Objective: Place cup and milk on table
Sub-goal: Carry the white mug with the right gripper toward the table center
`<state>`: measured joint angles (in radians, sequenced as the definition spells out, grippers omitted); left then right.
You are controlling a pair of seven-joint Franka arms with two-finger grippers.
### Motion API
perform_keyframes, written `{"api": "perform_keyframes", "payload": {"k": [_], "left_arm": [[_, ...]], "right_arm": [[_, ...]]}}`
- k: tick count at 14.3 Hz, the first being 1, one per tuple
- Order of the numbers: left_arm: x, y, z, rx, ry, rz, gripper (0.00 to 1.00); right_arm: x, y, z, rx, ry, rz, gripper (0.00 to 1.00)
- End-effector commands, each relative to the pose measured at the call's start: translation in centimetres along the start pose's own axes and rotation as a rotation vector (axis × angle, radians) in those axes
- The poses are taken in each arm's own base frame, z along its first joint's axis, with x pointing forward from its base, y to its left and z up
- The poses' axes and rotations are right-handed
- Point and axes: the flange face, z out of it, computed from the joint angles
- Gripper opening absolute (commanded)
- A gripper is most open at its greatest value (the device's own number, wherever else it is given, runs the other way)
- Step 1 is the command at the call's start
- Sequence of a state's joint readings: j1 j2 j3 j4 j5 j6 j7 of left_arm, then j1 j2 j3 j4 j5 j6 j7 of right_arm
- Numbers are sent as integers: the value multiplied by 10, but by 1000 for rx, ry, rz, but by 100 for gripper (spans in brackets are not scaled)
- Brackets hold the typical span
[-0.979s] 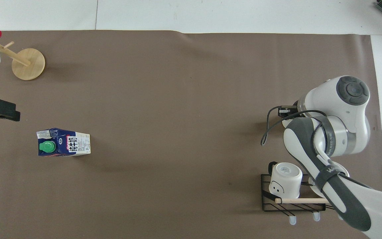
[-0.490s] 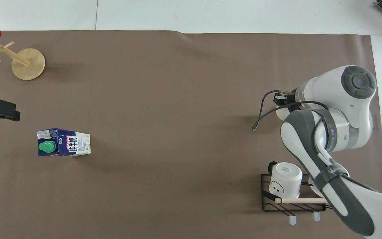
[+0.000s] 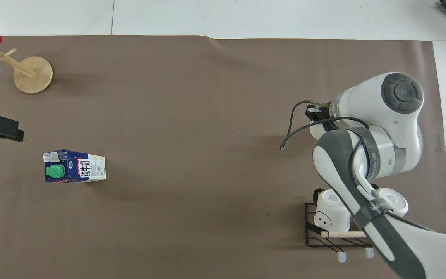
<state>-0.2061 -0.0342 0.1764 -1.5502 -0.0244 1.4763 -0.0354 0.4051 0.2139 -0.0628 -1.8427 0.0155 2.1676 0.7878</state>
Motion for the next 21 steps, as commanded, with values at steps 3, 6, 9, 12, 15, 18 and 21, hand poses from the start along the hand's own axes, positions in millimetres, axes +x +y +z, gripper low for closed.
{"api": "perform_keyframes", "payload": {"k": [3,6,9,12,15,18,21], "left_arm": [[-5,-1,-4,8,-2,-6,100],[-5,-1,-4,8,-2,-6,100],[-5,-1,-3,9,-3,-6,100],[-5,-1,-4,8,-2,-6,100],[-5,-1,-4,8,-2,-6,100],[-4,-1,-3,8,-3,-4,100],[-5,-9,-6,9,2,-16,100]], "right_arm": [[-45,-52,5,5,-16,80,0],[-74,-78,19,4,-21,112,0],[-101,-112,36,19,-11,152,0],[-115,-125,53,13,-4,155,0],[-114,-125,54,20,10,149,0],[-112,-121,61,16,10,151,0],[-117,-125,71,9,7,144,0]]}}
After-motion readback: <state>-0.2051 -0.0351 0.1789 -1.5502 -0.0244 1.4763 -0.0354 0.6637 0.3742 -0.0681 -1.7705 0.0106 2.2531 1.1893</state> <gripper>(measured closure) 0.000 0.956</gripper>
